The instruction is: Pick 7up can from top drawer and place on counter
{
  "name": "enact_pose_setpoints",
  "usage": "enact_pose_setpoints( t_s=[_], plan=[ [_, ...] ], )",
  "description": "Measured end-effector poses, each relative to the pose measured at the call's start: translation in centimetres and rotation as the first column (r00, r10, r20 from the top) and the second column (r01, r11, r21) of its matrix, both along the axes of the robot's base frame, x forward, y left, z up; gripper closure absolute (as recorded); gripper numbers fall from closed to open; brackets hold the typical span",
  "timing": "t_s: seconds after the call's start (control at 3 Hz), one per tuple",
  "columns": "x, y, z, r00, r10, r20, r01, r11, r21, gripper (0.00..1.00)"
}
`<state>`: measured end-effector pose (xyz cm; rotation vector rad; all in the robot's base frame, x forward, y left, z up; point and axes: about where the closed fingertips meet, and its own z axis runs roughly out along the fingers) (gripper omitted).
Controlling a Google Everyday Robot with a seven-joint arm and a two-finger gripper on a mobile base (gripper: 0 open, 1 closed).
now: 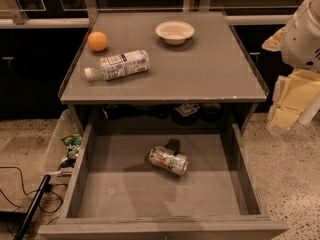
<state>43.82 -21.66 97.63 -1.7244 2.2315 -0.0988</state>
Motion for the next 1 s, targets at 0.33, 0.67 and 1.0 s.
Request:
enact_pose_setpoints(
  t_s=[0.33,0.67,1.0],
  plan=[
    [0.0,0.0,0.0,1.0000,0.000,0.000,0.000,1.000,0.000,0.00],
    [-0.8,1.1,-2.2,0.9990,0.021,-0.038,-0.019,0.999,0.048,0.00],
    [-2.3,3.6,-7.4,0.9917,0.066,-0.110,-0.053,0.991,0.122,0.00]
  ],
)
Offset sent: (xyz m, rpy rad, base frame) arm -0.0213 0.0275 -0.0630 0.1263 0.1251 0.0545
